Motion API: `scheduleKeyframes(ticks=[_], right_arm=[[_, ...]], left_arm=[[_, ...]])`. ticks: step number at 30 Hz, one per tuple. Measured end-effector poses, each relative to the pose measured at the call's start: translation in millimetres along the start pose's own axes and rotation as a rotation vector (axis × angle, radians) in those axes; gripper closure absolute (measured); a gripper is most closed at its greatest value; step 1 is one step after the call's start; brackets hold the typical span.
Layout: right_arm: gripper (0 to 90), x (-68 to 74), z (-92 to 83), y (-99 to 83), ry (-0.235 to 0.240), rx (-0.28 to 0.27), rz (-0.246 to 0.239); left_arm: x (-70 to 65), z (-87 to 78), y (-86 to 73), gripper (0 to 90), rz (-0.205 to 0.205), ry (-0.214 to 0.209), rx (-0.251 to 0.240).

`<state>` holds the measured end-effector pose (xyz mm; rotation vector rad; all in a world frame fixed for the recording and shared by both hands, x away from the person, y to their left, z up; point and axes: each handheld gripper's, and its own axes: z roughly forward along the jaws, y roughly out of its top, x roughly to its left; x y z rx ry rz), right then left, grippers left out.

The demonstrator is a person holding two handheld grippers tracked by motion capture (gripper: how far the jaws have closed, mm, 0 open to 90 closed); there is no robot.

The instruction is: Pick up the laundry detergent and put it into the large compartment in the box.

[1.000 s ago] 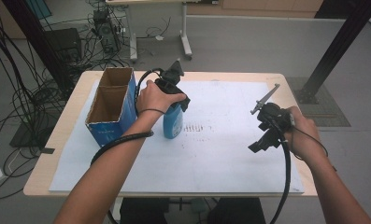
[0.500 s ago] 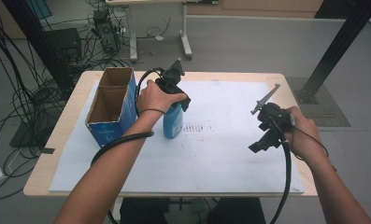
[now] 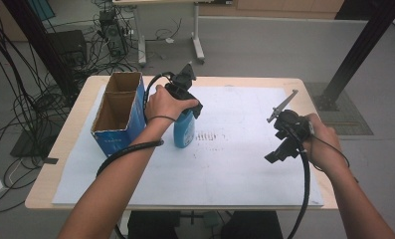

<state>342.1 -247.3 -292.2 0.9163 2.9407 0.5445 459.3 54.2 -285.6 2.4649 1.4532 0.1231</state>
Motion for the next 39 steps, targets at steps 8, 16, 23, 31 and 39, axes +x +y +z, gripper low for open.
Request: scheduleKeyframes(ticks=[8, 16, 23, 31, 39], right_arm=[[5.2, 0.5, -0.5, 0.4, -0.002, 0.000, -0.003], [5.2, 0.9, -0.8, 0.9, -0.003, -0.001, -0.005], [5.3, 0.6, -1.0, 1.0, -0.003, 0.000, -0.006], [5.3, 0.7, -0.3, 1.3, 0.000, 0.001, -0.005], [5.4, 0.2, -0.1, 0.5, 0.002, 0.001, -0.003]], left_arm=[[-0.8, -0.7, -0.9, 8.8, -0.003, -0.001, -0.002], [-0.6, -1.0, -0.4, 8.9, -0.003, -0.001, -0.004], [-0.1, -0.9, -0.8, 9.3, -0.005, 0.005, -0.001], [-0.5, -1.6, 0.7, 10.3, -0.005, 0.010, 0.000], [0.1, -1.3, 2.3, 13.2, -0.004, 0.026, 0.000]])
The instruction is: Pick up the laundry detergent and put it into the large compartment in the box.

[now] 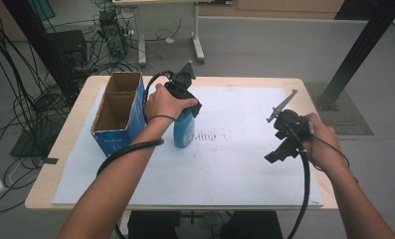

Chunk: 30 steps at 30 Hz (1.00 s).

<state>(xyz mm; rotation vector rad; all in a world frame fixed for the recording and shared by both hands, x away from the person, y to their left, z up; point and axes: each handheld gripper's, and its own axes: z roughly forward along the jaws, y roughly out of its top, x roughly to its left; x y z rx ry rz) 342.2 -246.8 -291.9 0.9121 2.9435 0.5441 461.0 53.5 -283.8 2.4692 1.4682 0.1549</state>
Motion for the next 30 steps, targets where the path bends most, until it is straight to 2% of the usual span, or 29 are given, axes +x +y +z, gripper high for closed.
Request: scheduleKeyframes(ticks=[14, 26, 30], right_arm=[[5.6, -0.7, 1.1, -0.5, 0.003, 0.002, 0.001], [5.6, -1.1, 1.6, 0.3, 0.002, 0.005, -0.003], [5.6, -1.2, 1.9, 0.1, 0.005, 0.004, -0.002]], left_arm=[[-0.8, 2.9, 0.1, 20.0, 0.008, 0.002, 0.015], [-1.2, 0.7, 0.6, 28.2, 0.009, 0.005, 0.004], [-2.4, 0.0, 0.4, 33.3, 0.007, 0.001, -0.006]])
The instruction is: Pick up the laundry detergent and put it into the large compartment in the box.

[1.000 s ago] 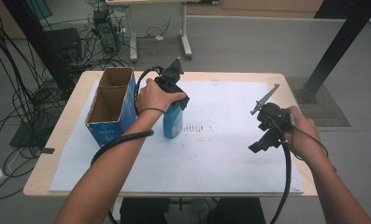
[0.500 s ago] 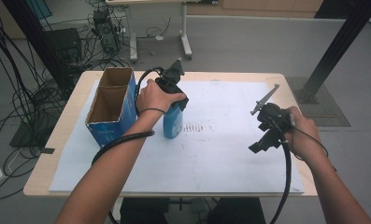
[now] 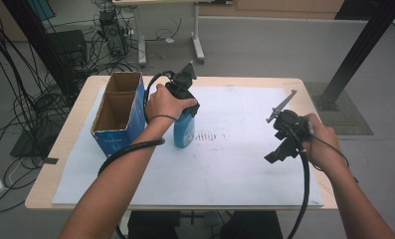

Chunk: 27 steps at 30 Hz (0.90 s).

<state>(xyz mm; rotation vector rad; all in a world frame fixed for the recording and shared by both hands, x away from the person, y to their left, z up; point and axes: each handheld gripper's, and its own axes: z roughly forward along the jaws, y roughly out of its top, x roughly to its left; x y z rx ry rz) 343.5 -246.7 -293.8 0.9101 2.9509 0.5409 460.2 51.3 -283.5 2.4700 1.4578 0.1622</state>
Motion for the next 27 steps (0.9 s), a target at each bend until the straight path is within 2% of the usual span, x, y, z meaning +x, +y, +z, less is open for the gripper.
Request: scheduleKeyframes(ticks=[8, 27], right_arm=[[5.7, -0.3, -0.5, -0.5, -0.003, -0.001, 0.000], [5.7, 0.3, 0.3, -0.4, -0.001, 0.000, 0.002]], left_arm=[[-0.1, -0.8, -0.5, 37.1, 0.000, 0.003, 0.001], [-2.2, -0.9, -0.5, 37.6, -0.007, 0.020, 0.007]])
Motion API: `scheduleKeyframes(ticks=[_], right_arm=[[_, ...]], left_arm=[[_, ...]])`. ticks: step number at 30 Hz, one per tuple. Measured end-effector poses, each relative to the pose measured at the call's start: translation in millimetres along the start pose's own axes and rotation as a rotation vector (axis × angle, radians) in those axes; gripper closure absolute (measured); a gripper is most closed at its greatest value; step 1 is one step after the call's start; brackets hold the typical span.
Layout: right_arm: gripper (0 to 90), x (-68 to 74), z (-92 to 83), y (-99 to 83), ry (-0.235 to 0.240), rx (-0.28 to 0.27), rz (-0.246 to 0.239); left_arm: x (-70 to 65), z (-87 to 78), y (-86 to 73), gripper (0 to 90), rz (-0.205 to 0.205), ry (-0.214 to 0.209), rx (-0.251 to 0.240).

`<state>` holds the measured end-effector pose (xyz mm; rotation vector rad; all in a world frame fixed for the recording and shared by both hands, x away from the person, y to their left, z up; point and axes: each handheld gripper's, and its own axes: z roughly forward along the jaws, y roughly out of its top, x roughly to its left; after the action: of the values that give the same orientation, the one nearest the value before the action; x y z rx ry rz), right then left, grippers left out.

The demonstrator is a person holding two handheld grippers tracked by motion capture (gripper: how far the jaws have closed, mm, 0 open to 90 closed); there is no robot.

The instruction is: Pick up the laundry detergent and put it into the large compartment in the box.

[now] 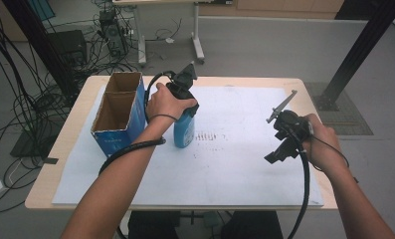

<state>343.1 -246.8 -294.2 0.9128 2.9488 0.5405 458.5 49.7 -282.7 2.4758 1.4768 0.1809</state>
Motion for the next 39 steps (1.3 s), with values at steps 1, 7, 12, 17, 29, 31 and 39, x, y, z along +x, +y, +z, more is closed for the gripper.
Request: scheduleKeyframes(ticks=[1, 7, 12, 17, 29, 31, 39], right_arm=[[5.7, -0.3, 0.2, 0.1, 0.001, 0.002, 0.000], [5.7, -0.5, 0.5, 0.4, -0.001, 0.004, 0.000], [5.7, -0.2, 0.9, 1.1, -0.002, 0.007, -0.001], [5.7, 0.3, 1.0, 1.9, -0.004, 0.010, -0.005], [5.7, 0.4, 0.5, 3.0, -0.006, 0.011, -0.007], [5.7, 0.4, 0.4, 3.0, -0.005, 0.013, -0.006], [5.7, 0.0, 0.3, 2.4, -0.005, 0.010, -0.004]], left_arm=[[0.1, 0.0, 0.0, 37.6, -0.001, -0.001, 0.000], [0.6, 0.0, 0.6, 37.6, 0.000, -0.003, 0.004], [0.5, -0.1, 0.7, 37.6, 0.000, -0.001, 0.007], [0.9, 0.0, 0.8, 37.6, -0.001, -0.003, 0.007], [0.3, -0.1, 0.6, 37.5, -0.002, 0.000, 0.008], [0.4, 0.1, 0.5, 37.5, -0.003, -0.001, 0.007], [0.7, 0.4, 1.3, 37.5, -0.006, -0.004, 0.007]])
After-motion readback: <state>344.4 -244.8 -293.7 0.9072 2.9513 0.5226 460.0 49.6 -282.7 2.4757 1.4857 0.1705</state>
